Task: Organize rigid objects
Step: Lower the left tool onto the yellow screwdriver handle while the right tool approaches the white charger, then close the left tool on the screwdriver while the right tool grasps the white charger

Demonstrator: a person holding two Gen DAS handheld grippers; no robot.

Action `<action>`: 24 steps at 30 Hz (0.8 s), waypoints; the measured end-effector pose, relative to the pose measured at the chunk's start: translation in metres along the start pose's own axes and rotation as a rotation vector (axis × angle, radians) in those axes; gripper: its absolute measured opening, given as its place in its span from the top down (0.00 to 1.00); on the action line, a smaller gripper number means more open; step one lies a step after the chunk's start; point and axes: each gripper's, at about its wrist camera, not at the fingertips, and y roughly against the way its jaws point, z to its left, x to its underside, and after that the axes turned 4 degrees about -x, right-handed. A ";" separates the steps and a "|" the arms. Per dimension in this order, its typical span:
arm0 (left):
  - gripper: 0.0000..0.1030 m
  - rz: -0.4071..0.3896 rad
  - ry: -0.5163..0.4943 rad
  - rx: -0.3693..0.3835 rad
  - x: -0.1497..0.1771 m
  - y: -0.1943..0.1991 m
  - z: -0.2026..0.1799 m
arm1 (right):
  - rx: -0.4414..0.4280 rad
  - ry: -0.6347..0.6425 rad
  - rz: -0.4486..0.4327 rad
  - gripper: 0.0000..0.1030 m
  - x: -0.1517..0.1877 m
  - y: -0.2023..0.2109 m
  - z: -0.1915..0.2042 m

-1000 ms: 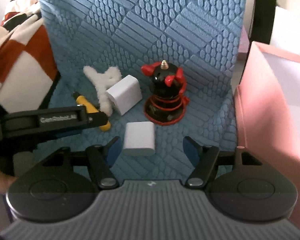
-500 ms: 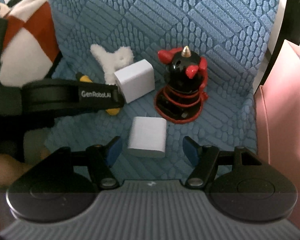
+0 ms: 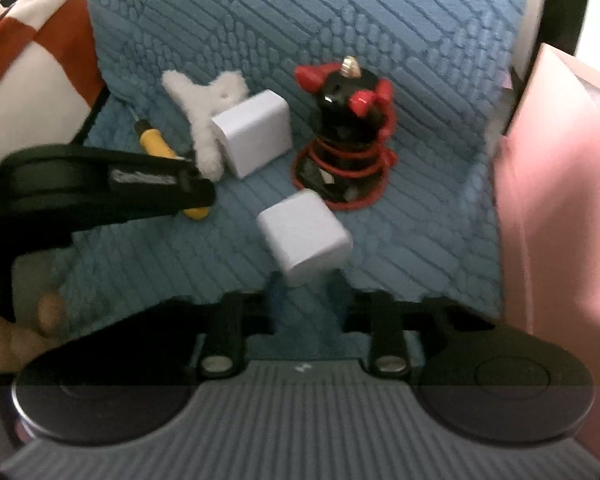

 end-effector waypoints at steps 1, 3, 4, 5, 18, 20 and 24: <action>0.69 0.003 0.003 0.006 0.001 0.001 0.003 | 0.000 0.001 0.002 0.80 0.001 0.003 -0.002; 0.71 0.015 0.023 0.022 0.004 0.005 0.008 | 0.000 0.012 0.007 0.81 0.002 0.010 -0.003; 0.72 0.022 0.036 0.032 0.006 0.008 0.012 | 0.006 0.023 0.002 0.81 0.002 0.013 -0.003; 0.72 0.030 0.046 0.040 0.007 0.010 0.014 | 0.013 0.031 -0.001 0.81 0.002 0.016 -0.004; 0.75 0.086 0.122 0.108 0.019 0.027 0.028 | -0.020 0.026 -0.050 0.42 -0.009 0.026 -0.008; 0.76 0.091 0.134 0.119 0.020 0.027 0.029 | -0.003 0.039 -0.046 0.42 -0.008 0.023 -0.008; 0.76 0.095 0.144 0.134 0.019 0.029 0.031 | -0.004 0.064 -0.060 0.42 -0.012 0.014 -0.007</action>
